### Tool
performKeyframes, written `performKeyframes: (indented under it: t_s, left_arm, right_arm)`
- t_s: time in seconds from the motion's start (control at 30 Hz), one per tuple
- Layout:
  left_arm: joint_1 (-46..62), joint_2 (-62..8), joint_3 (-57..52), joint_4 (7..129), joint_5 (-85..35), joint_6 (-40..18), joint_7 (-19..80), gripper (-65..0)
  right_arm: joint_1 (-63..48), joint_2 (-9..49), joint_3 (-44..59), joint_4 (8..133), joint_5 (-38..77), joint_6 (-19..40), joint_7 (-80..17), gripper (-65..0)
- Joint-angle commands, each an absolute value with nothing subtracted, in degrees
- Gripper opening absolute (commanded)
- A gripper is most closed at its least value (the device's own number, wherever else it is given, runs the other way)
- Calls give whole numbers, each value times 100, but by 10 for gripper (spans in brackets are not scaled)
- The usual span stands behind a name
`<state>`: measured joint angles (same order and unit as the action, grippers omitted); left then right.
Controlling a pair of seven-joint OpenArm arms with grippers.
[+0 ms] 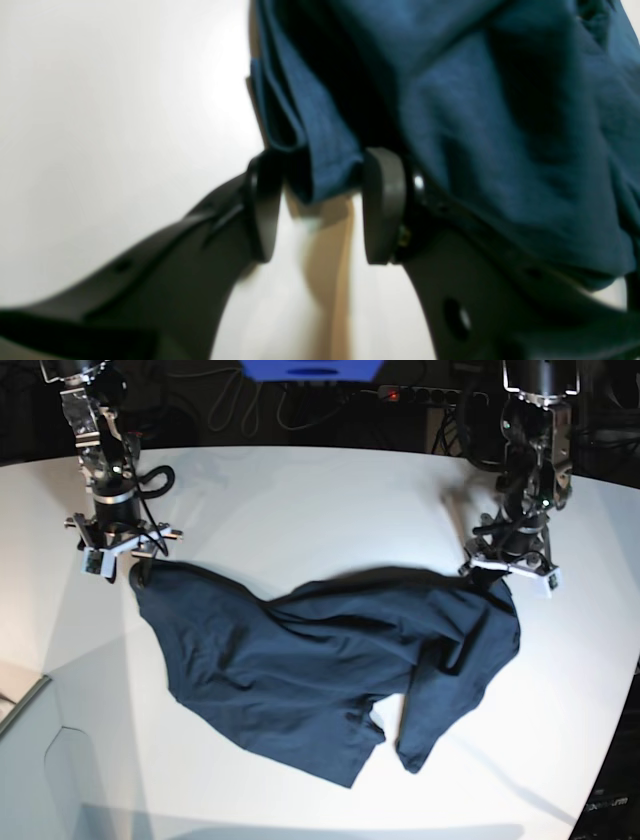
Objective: Layout the t-shirt on the table in an organized manner, then fold the t-shirt properly
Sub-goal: 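Lift the shirt edge with both grippers, then pull the grippers apart and lay the stretched shirt on the table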
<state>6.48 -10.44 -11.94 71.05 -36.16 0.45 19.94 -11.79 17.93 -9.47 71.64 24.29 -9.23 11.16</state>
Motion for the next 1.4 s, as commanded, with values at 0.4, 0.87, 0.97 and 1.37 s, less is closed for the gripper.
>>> performKeyframes:
  t_s: [0.4,0.87,0.97,1.37]
  left_arm:
    - [391,-1112,-1218,6923,-3644,-31,1903,-650]
    - [796,-1332,-1666,8066,-3697,-13,1947,-650]
    - [796,-1349,-1877,8127,-3705,-22,1947,-650]
    - [1464,-1358,-2475,9534,-3653,-22,1956,-650]
  right_arm:
    - [-813,1938,-892,7231,2413,-919,488,-321]
    - [-470,1903,-927,6853,2413,840,-409,-428]
    - [-470,1903,-884,6844,2413,1051,-444,-604]
    - [-514,1886,453,8620,2413,1042,-470,-650]
